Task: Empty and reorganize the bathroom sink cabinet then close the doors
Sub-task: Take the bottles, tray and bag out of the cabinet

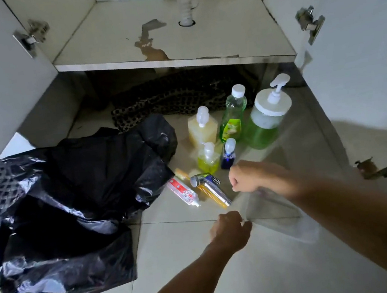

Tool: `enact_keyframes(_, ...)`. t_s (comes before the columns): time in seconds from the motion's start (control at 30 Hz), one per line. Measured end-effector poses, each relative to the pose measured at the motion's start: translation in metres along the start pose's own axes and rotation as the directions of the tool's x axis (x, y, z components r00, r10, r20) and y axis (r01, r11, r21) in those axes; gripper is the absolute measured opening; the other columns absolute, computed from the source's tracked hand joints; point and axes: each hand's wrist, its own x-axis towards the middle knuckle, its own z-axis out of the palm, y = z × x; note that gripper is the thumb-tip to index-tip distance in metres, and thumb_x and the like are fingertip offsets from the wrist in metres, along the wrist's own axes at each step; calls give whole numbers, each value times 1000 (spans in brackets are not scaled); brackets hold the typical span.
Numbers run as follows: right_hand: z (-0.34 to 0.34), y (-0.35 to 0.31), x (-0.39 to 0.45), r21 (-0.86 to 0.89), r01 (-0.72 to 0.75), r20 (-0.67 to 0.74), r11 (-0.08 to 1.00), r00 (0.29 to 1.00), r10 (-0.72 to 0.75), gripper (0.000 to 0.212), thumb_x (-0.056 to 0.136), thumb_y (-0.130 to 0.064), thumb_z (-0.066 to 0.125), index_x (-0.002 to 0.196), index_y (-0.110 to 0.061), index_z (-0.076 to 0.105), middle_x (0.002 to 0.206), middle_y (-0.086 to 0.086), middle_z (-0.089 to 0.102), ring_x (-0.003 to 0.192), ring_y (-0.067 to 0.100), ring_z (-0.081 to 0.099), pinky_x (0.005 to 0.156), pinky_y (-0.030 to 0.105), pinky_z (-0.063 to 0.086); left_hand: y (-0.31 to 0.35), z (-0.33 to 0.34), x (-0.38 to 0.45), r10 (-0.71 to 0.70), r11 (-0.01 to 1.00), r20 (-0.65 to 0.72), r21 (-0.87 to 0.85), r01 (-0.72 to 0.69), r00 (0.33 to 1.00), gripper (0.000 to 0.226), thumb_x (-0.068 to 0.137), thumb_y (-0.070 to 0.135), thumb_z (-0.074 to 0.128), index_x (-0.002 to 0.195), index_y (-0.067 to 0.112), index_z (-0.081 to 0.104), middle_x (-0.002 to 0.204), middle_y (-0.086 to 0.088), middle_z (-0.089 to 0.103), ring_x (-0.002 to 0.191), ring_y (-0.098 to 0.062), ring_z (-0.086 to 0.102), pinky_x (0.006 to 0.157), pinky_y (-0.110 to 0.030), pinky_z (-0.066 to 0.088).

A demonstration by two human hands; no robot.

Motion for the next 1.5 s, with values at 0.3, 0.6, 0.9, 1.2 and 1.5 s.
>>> enact_keyframes(0.3,27,-35,14,149,-59,-112,987,991,76,25,89,-30,56,81,-6,54,75,7,54,76,27,57,63,27,40,12,12,12,-70,983,-55,-172,60,996,35,93,34,51,120,12,57,124,-10,59,111,-28,58,88,-34,48)
enact_keyframes(0.6,14,-42,-6,186,-102,-139,977,982,129,16,90,-27,56,87,-12,53,89,9,57,85,26,57,67,28,42,-20,3,6,-67,867,27,-493,71,997,33,81,7,45,110,5,63,73,-16,71,60,-23,69,63,-27,59)
enact_keyframes(0.9,-9,-17,-68,137,-235,375,962,911,169,31,86,-24,66,62,-7,57,37,-3,56,29,2,50,37,12,42,-57,-37,1,-78,840,28,-536,81,997,29,85,4,37,63,4,57,52,-9,62,39,-14,59,44,-19,50)
enact_keyframes(1.2,67,-36,-60,-126,-303,517,945,792,323,31,88,-29,61,66,-9,54,104,2,72,37,2,53,54,12,46,-70,-44,-6,-35,875,156,-472,106,987,20,83,7,37,71,10,52,62,-10,66,49,-17,63,54,-21,50)
enact_keyframes(1.5,12,-44,-39,-37,-158,134,987,978,162,28,80,-4,58,54,-12,50,41,-1,51,36,9,48,44,20,39,-77,-39,-10,-19,856,161,-507,99,987,21,84,8,39,94,10,57,69,-12,66,54,-19,60,53,-19,45)
